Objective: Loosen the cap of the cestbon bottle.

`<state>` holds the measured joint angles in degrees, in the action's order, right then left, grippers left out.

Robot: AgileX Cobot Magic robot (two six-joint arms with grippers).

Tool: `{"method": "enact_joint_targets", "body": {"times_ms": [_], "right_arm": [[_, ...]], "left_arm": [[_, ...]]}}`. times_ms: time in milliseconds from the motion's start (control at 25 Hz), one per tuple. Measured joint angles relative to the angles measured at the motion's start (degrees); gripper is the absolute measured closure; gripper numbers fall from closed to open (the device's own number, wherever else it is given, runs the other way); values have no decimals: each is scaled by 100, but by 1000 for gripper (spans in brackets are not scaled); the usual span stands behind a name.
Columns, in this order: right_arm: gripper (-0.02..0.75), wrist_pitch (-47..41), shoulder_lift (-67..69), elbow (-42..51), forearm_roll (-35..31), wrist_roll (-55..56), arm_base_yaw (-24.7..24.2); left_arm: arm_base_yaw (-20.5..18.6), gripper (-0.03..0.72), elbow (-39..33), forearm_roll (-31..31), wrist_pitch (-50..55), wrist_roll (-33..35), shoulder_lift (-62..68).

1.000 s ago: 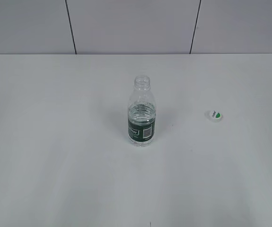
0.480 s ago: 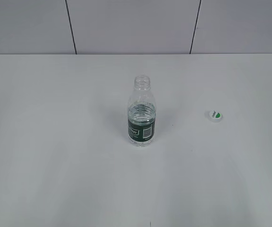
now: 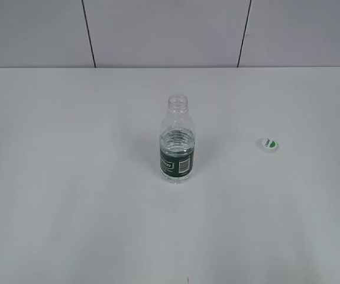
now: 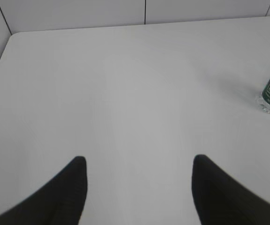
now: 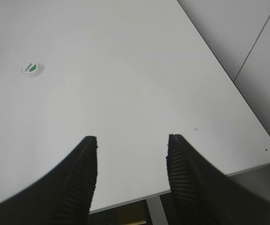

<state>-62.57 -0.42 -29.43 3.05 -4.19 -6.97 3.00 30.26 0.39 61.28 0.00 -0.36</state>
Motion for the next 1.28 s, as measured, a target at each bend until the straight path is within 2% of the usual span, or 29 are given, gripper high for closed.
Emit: {"method": "enact_joint_targets", "body": {"times_ms": [1280], "right_arm": [[365, 0, 0, 0, 0, 0, 0]], "left_arm": [[0, 279, 0, 0, 0, 0, 0]]}}
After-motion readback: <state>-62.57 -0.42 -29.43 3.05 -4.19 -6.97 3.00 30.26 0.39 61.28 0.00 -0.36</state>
